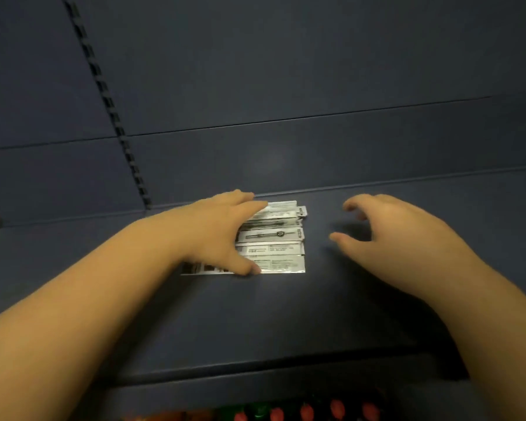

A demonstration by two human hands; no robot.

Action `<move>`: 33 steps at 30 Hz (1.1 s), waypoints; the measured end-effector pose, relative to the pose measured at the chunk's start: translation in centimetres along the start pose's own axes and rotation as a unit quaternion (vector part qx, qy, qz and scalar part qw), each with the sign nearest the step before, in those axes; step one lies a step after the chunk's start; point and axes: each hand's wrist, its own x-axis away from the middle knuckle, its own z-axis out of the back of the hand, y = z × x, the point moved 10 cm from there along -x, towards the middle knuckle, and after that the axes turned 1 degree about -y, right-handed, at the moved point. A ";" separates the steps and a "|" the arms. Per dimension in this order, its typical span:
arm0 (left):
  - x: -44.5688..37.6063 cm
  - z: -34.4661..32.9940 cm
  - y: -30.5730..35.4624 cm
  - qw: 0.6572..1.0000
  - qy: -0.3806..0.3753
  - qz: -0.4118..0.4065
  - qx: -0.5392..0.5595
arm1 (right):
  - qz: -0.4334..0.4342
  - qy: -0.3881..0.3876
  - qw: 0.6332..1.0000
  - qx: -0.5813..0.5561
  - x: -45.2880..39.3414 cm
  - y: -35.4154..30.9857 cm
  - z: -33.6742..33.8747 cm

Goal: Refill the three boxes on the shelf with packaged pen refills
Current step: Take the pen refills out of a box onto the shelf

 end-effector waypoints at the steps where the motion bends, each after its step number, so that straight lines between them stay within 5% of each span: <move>1: -1.0 -0.2 -0.1 1.000 -0.025 -0.016 -0.006 | -0.013 0.002 1.000 0.003 0.3 0.2 -0.1; 8: -4.8 -2.0 -1.9 0.988 -0.137 -0.034 0.067 | -0.074 0.005 0.997 0.021 2.6 -0.2 -0.5; 14: -5.3 -0.9 -1.5 0.995 -0.058 -0.075 0.034 | -0.103 0.021 0.994 0.018 4.3 -1.3 -0.7; 25: -5.4 -1.1 -2.0 0.994 -0.048 -0.086 0.050 | -0.127 0.026 0.991 0.031 6.6 -3.2 -1.2; 33: -5.1 -0.1 -1.2 0.995 -0.015 -0.066 -0.071 | -0.150 0.028 0.987 0.041 8.8 -3.4 -0.9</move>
